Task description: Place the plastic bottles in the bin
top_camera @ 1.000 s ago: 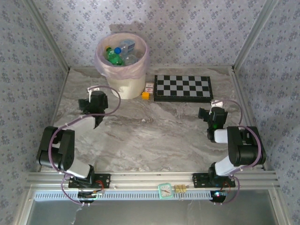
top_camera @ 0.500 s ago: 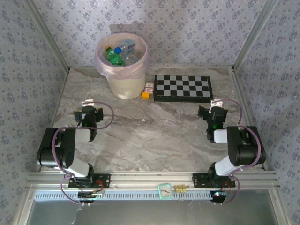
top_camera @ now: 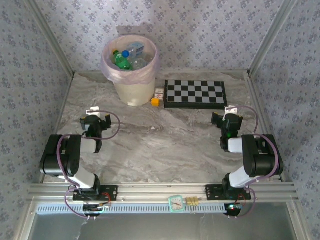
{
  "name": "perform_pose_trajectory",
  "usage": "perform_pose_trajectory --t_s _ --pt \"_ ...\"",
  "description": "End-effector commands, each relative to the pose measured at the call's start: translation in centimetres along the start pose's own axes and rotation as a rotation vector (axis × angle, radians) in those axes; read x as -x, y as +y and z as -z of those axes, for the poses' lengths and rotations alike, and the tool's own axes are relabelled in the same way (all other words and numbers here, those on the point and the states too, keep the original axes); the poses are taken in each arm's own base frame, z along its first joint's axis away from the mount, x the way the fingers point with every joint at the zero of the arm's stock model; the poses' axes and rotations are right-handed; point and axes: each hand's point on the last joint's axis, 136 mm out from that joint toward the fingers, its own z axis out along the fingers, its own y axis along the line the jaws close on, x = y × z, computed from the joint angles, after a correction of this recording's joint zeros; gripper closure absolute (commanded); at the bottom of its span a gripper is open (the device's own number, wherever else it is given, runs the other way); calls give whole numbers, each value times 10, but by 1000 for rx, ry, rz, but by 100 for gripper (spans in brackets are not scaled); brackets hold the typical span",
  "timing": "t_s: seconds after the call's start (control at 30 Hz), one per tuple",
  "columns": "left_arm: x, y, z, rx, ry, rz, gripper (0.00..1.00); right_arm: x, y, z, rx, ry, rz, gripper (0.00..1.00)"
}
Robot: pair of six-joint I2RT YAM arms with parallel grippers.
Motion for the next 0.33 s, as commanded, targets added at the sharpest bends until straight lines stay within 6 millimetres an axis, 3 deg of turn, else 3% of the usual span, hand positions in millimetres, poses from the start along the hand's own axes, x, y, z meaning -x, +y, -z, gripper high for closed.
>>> perform_pose_trajectory --t_s 0.0,0.3 --pt "18 -4 -3 -16 -50 33 0 4 -2 0 -15 -20 15 0" --pt "17 -4 -4 -22 -45 37 0 5 -2 0 -15 -22 14 0"
